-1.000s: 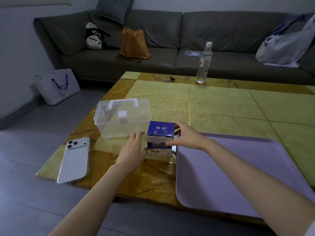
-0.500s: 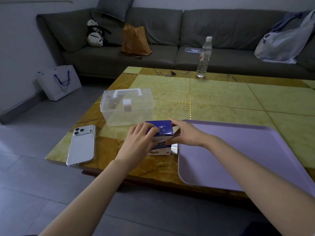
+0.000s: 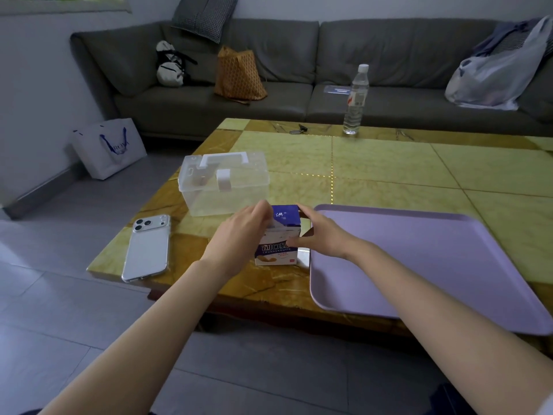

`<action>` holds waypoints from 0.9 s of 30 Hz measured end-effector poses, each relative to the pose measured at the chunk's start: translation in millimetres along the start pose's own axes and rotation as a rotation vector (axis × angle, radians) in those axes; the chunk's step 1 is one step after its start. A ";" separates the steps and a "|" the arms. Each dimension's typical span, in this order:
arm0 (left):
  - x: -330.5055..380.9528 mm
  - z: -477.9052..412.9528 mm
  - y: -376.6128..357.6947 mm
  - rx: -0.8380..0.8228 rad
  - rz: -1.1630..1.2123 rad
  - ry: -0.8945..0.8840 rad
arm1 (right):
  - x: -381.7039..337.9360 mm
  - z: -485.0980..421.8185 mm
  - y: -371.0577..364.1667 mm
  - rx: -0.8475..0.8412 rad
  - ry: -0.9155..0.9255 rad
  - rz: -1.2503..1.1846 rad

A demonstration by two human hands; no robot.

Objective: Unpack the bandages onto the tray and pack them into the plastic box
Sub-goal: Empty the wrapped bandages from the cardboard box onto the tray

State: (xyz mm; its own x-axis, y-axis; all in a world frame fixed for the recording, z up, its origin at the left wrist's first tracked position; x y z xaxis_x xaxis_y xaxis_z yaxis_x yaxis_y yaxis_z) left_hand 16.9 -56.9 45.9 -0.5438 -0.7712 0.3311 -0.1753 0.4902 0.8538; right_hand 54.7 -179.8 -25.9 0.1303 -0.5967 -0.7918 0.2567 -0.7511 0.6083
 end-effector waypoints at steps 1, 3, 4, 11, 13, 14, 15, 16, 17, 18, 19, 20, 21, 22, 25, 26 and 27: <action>-0.2 -1.9 4.0 0.014 0.024 0.024 | -0.4 1.4 -0.8 0.003 0.002 -0.010; 1.4 -5.5 16.3 0.078 0.060 0.038 | -1.0 4.2 -2.9 -0.005 0.001 -0.012; 2.9 -7.9 23.4 0.123 0.050 0.031 | -0.6 5.4 -4.0 -0.013 -0.007 -0.005; 6.6 -30.3 53.2 0.310 0.214 0.039 | -8.2 7.0 -6.8 -0.075 -0.013 0.038; 1.3 -35.3 45.3 0.271 0.297 0.071 | -8.4 5.7 -7.4 -0.107 -0.029 0.051; -2.2 -37.3 38.7 0.233 0.333 0.089 | -7.4 4.7 -7.2 -0.119 -0.041 0.067; -6.3 -38.5 30.7 0.185 0.356 0.104 | -6.8 4.0 -6.9 -0.127 -0.052 0.085; -9.7 -38.6 22.8 0.133 0.355 0.113 | -7.0 4.0 -6.7 -0.130 -0.060 0.097; -12.7 -37.9 14.1 0.078 0.324 0.119 | -8.3 4.4 -6.8 -0.127 -0.061 0.098; -15.9 -35.6 5.0 0.023 0.276 0.128 | -11.5 5.2 -6.8 -0.116 -0.051 0.090; -19.4 -31.9 -4.3 -0.030 0.224 0.144 | -14.7 6.7 -6.9 -0.101 -0.038 0.077; -22.5 -28.2 -12.0 -0.073 0.179 0.159 | -19.4 8.4 -5.5 -0.074 -0.021 0.061; -25.4 -25.0 -17.9 -0.102 0.143 0.166 | -23.2 9.5 -3.8 -0.039 -0.007 0.038; -27.4 -22.5 -21.2 -0.115 0.120 0.170 | -27.7 11.0 -2.2 -0.002 0.000 0.014; -30.2 -20.3 -19.1 -0.095 0.114 0.174 | -31.9 10.6 1.2 0.106 -0.009 0.118; -29.6 -19.9 -15.2 -0.073 0.122 0.176 | -32.3 10.4 2.5 0.137 -0.015 0.161; -29.1 -19.3 -11.0 -0.045 0.142 0.182 | -33.4 10.4 4.5 0.169 -0.013 0.180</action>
State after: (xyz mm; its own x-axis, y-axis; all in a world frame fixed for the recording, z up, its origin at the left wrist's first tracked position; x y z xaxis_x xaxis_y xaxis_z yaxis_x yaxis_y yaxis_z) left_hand 50.5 -47.7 34.6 -0.4027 -0.7582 0.5128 -0.0683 0.5835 0.8092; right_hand 41.5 -166.1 3.9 0.1469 -0.7282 -0.6695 0.0669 -0.6679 0.7412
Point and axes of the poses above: each hand's wrist, its own z-axis away from the middle knuckle, its own y-axis out of the back of the hand, x = y × z, the point moved 10 cm from there along -z, towards the middle knuckle, and after that the axes turned 1 degree about z, right-handed, at the moved point
